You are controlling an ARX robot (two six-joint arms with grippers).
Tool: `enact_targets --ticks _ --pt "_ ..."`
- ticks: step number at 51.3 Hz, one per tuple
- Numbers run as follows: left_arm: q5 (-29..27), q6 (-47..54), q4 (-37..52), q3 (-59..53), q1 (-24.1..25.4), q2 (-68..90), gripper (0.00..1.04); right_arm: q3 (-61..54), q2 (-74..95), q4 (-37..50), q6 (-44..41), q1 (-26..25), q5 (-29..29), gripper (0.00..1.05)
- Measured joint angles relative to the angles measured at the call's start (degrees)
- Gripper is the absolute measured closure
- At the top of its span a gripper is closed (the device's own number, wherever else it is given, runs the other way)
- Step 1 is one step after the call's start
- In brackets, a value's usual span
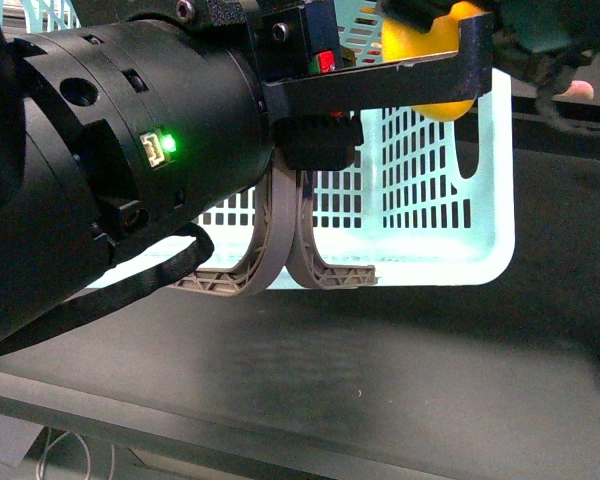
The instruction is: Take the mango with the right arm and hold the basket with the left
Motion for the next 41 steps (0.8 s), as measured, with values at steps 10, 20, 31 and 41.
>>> enact_targets --ticks 10,20,31,41 --pt "0.0 0.0 0.0 0.0 0.0 0.0 0.98 -0.2 0.5 2.3 0.6 0.4 0.8 0.11" --pt "-0.1 -0.2 -0.2 0.0 -0.1 0.3 0.98 -4.3 -5.7 3.7 0.3 -0.6 2.4 0.08" --pt "-0.4 0.0 -0.2 0.0 -0.1 0.3 0.98 -11.7 -16.3 1.7 -0.7 -5.0 7.2 0.08" --pt "0.0 0.0 -0.2 0.0 -0.1 0.3 0.98 -22.3 -35.4 -5.5 -3.1 -12.2 12.3 0.08"
